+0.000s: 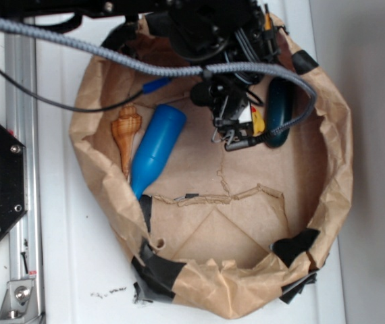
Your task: Grab the yellow duck.
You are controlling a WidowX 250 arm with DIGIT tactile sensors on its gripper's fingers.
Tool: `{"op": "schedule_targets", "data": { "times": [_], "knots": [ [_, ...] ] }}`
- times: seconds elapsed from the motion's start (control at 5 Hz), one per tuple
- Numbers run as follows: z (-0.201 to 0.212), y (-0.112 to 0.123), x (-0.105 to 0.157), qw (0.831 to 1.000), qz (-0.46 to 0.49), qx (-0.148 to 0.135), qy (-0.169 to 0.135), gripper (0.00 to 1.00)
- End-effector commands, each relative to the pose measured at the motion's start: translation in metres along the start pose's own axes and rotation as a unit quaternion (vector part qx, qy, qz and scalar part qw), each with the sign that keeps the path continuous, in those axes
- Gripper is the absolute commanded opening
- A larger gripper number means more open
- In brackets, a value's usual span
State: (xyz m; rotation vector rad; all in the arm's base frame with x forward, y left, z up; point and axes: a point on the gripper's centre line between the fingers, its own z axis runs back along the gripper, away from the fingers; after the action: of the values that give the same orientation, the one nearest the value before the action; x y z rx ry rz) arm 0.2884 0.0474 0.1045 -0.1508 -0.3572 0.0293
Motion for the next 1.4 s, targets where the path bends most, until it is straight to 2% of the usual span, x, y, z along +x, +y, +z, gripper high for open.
{"op": "schedule_targets", "data": {
  "times": [0.0, 0.2, 0.4, 0.8, 1.0, 1.2],
  "knots": [
    [-0.003, 0.004, -0.003, 1.000, -0.007, -0.003, -0.005, 1.00],
    [-0.018, 0.004, -0.005, 1.000, -0.017, -0.010, -0.005, 1.00],
    [-0.037, 0.001, -0.013, 0.999, -0.034, -0.008, 0.013, 1.00],
    [-0.053, 0.000, -0.020, 0.999, -0.045, -0.008, 0.026, 1.00],
    [-0.072, -0.002, -0.021, 0.999, -0.045, -0.013, -0.002, 1.00],
    [-0.085, -0.002, -0.022, 0.998, -0.056, 0.004, -0.011, 1.00]
  ]
}}
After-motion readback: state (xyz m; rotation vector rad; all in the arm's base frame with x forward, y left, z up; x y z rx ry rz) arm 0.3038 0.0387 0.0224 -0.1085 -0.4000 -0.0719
